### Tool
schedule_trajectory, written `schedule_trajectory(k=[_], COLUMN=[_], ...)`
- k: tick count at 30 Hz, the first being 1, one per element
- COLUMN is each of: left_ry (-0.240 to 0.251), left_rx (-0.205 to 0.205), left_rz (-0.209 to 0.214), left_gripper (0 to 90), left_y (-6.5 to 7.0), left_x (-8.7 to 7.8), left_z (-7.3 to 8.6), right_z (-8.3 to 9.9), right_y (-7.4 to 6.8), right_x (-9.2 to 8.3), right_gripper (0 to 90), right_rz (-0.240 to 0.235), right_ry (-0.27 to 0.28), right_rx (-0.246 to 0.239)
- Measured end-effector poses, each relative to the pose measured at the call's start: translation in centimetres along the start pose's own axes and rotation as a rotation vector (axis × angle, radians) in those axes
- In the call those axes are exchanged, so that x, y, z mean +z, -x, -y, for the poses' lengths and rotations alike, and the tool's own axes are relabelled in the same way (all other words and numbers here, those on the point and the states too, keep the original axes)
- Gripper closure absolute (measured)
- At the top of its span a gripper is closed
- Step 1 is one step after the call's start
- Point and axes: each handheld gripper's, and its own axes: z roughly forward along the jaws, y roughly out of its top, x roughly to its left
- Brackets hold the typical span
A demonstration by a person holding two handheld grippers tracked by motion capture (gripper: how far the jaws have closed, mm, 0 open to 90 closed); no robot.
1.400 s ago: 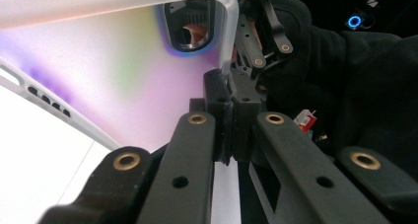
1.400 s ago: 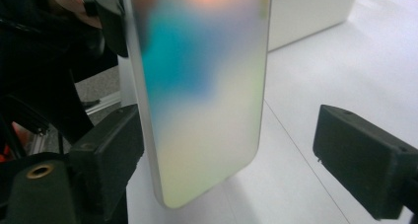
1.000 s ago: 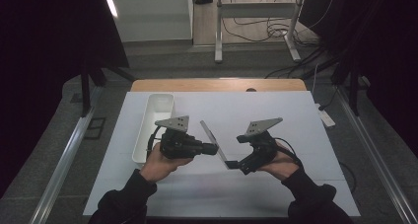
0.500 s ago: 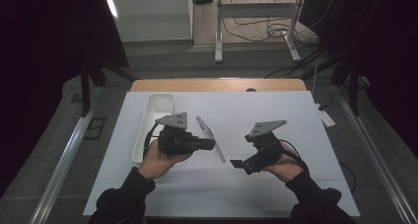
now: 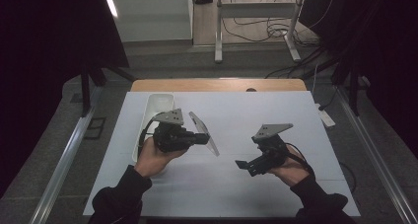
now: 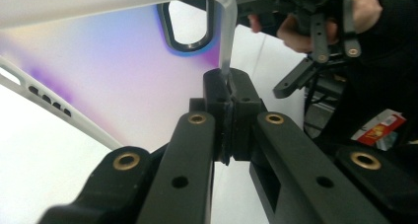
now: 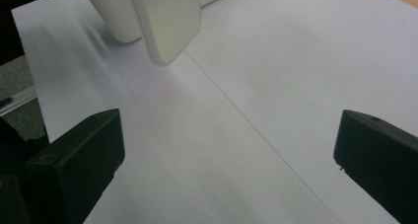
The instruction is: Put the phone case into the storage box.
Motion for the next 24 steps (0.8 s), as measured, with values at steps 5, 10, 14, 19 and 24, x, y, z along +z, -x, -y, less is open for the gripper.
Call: schedule_trajectory(k=[5,10,14,19,24], left_ry=[-0.011,-0.019,-0.027,-0.030,-0.040], left_rx=[-0.005,-0.013,-0.017,-0.030,-0.036], left_rz=[-0.039,-0.070,-0.102,-0.140,-0.171], left_gripper=[88.5,88.5,88.5,88.5,88.5], left_y=[-0.3,-0.6,-1.0,-1.4,-1.9], left_x=[-0.4,-0.6,-1.0,-1.6,-2.1], left_z=[-0.1,0.0,0.0,-0.1,0.0], right_z=[0.4,0.7,1.1,1.7,2.1], right_y=[-0.1,-0.1,-0.1,-0.2,-0.2], right_x=[-0.4,-0.9,-1.3,-1.7,-2.1], right_gripper=[0.0,0.0,0.0,0.0,0.0], right_rz=[0.029,0.047,0.066,0.081,0.087], right_ry=[-0.006,-0.003,-0.001,-0.001,-0.001], right_rx=[0.015,0.020,0.025,0.033,0.039])
